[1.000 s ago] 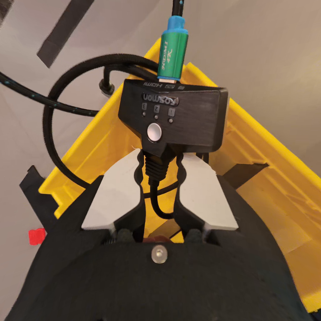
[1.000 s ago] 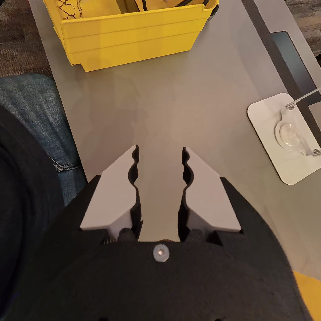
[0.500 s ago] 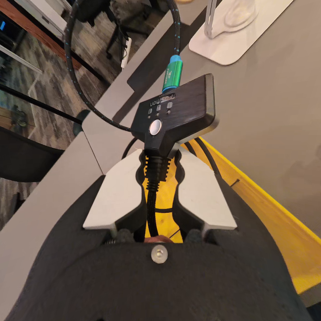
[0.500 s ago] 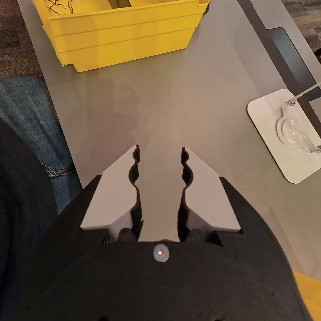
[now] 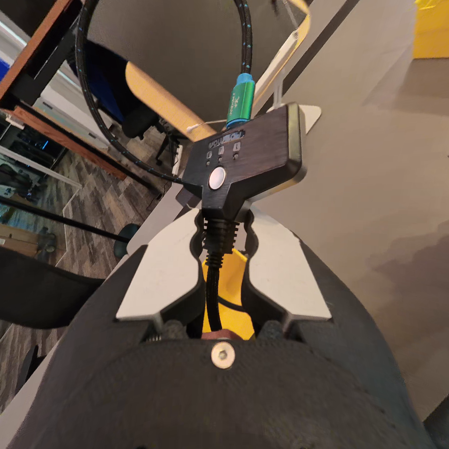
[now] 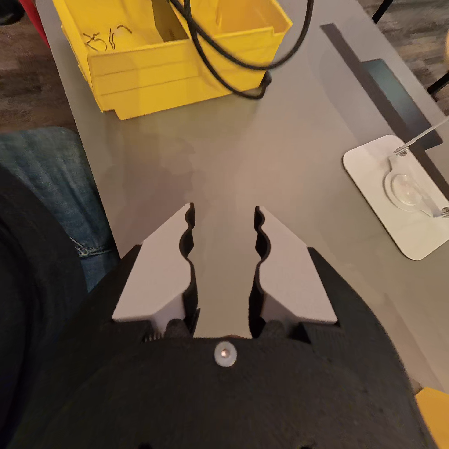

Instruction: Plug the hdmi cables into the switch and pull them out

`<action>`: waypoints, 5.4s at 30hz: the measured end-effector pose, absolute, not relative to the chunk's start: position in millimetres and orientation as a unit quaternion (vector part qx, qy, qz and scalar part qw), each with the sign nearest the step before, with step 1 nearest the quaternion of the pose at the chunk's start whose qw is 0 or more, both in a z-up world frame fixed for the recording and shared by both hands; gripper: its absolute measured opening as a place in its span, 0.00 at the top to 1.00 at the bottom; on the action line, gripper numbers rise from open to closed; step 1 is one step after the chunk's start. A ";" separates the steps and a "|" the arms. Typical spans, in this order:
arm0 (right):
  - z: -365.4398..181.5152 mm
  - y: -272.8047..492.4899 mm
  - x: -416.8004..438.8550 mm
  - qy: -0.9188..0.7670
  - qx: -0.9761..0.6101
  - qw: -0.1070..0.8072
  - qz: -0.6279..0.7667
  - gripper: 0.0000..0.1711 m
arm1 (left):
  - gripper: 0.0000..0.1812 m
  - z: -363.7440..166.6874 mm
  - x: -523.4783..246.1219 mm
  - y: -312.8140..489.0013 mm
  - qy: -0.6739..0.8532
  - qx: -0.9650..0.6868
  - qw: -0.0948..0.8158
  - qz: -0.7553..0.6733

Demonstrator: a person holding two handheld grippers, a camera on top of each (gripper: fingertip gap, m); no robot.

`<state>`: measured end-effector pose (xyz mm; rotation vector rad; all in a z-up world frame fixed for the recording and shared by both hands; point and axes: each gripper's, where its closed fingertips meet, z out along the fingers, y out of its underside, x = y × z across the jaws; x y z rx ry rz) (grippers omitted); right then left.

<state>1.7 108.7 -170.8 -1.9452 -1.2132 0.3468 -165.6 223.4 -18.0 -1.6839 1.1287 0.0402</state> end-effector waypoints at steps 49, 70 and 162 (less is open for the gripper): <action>-178.4 140.4 43.7 -0.554 -0.673 0.486 -0.060 0.94 | 0.67 -151.5 -26.6 129.4 0.642 -0.667 0.291 -0.242; -174.6 129.0 20.3 -0.594 -0.620 0.505 -0.085 0.95 | 0.70 -175.6 -4.2 124.0 0.708 -0.622 0.325 -0.078; -109.8 122.2 15.0 -0.278 -0.728 0.510 0.365 0.90 | 0.87 -130.3 22.5 145.8 0.624 -0.537 0.557 0.113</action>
